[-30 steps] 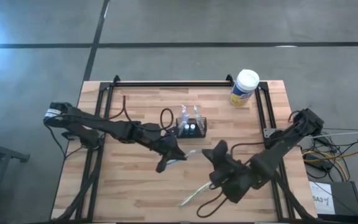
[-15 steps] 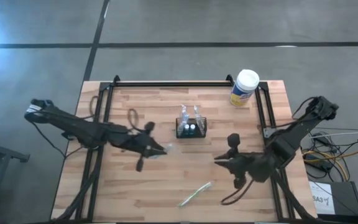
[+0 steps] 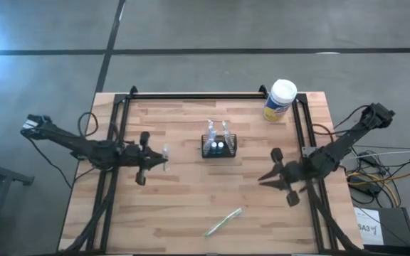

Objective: Pick & Place toothbrushing station
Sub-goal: Put the blue toothbrush into the black wire organizer

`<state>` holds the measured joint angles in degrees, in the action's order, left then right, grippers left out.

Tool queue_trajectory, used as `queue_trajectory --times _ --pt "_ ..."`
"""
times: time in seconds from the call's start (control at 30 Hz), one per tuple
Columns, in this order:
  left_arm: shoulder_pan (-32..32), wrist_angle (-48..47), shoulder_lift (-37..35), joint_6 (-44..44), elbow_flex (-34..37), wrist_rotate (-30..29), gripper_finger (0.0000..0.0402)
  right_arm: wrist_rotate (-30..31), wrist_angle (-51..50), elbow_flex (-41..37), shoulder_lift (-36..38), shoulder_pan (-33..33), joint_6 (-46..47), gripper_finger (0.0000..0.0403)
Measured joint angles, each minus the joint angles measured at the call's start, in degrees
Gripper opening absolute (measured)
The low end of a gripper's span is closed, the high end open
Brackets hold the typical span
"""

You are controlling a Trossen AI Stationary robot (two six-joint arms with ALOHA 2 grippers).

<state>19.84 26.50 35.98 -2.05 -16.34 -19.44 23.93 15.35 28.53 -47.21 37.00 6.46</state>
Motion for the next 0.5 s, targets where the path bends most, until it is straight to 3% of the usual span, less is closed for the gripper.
queue_trajectory --times 0.27,0.5 --pt "0.0 -0.58 -6.13 7.54 3.45 0.04 0.0022 0.09 1.73 -11.47 15.1 -2.47 1.74 0.0034" --pt "-0.74 -1.13 -12.23 7.75 5.68 -0.62 0.0022 0.05 5.42 -20.06 24.16 -3.79 1.44 0.0009"
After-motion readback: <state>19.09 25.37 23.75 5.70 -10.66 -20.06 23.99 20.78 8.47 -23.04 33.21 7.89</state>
